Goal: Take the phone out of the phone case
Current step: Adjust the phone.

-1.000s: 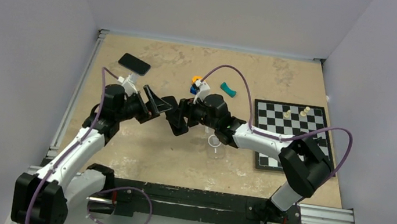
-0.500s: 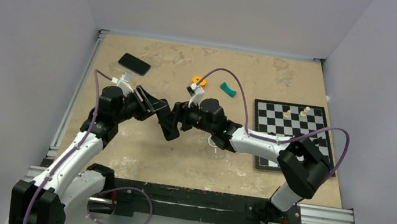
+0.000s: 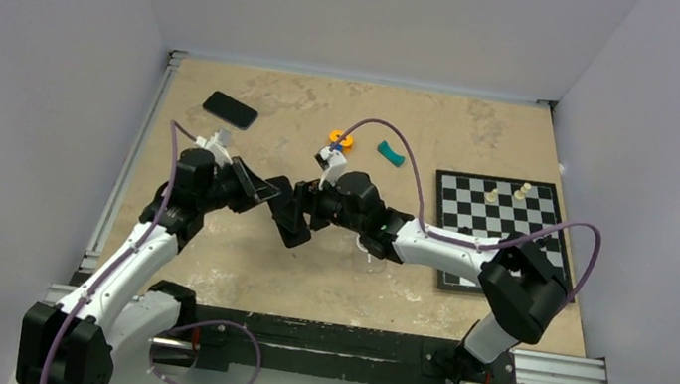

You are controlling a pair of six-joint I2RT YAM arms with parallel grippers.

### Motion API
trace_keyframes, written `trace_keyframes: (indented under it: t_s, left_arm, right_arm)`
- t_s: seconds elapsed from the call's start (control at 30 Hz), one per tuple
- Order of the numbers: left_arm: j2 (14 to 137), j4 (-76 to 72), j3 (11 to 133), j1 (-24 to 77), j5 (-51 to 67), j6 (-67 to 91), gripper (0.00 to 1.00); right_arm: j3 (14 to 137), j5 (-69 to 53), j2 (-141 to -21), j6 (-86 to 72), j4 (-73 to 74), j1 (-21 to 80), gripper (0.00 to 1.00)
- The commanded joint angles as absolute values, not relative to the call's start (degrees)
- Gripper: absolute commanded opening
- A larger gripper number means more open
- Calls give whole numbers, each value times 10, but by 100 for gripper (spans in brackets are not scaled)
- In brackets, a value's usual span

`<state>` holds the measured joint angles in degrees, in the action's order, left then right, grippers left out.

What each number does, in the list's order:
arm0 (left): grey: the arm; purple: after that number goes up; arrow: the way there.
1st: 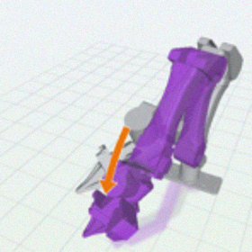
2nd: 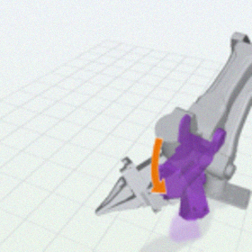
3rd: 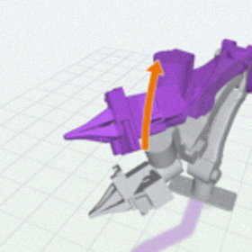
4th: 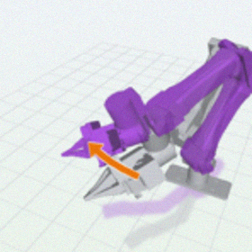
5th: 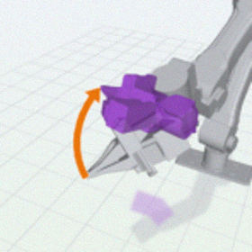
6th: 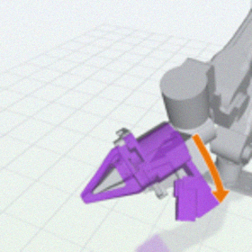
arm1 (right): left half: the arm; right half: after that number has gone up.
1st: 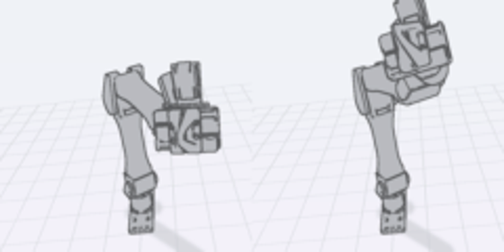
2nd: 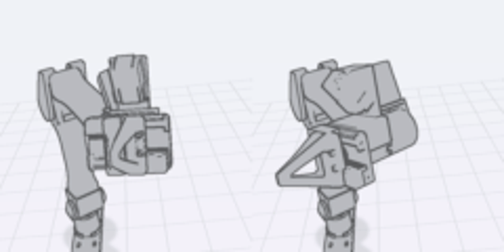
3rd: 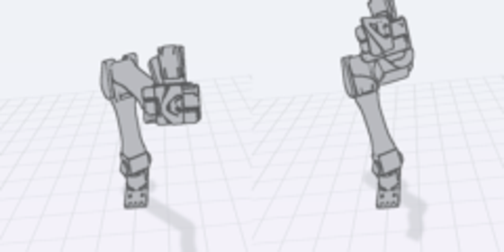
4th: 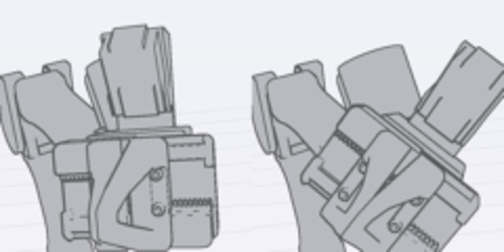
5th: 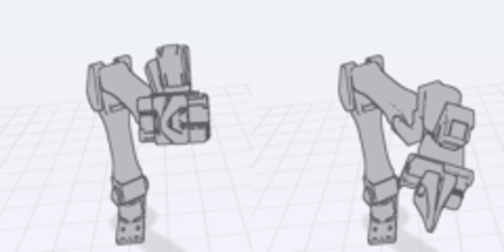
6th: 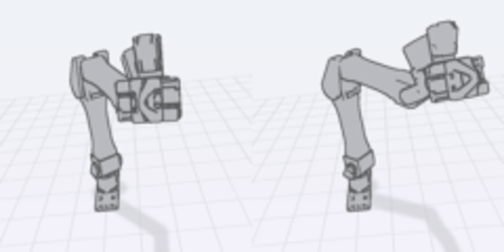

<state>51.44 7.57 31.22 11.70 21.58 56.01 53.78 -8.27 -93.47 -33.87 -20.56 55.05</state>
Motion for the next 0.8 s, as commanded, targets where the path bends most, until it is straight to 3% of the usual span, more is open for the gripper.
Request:
trace_keyframes:
  t_s: [0.0,0.1,0.2,0.57,0.77]
  left_arm:
    - [524,42,363,121,303,492,0]
    - [526,53,386,120,348,446,0]
    - [530,35,392,120,401,422,0]
    - [538,-52,385,120,549,449,0]
    - [532,-138,367,121,594,508,0]
  right_arm:
    - [587,-210,-894,-288,-155,540,43]
    - [556,-295,-871,-262,-131,512,63]
    - [520,-399,-850,-245,-123,473,67]
    - [487,-541,-840,-272,-191,436,68]
    - [486,-580,-868,-379,-340,437,58]
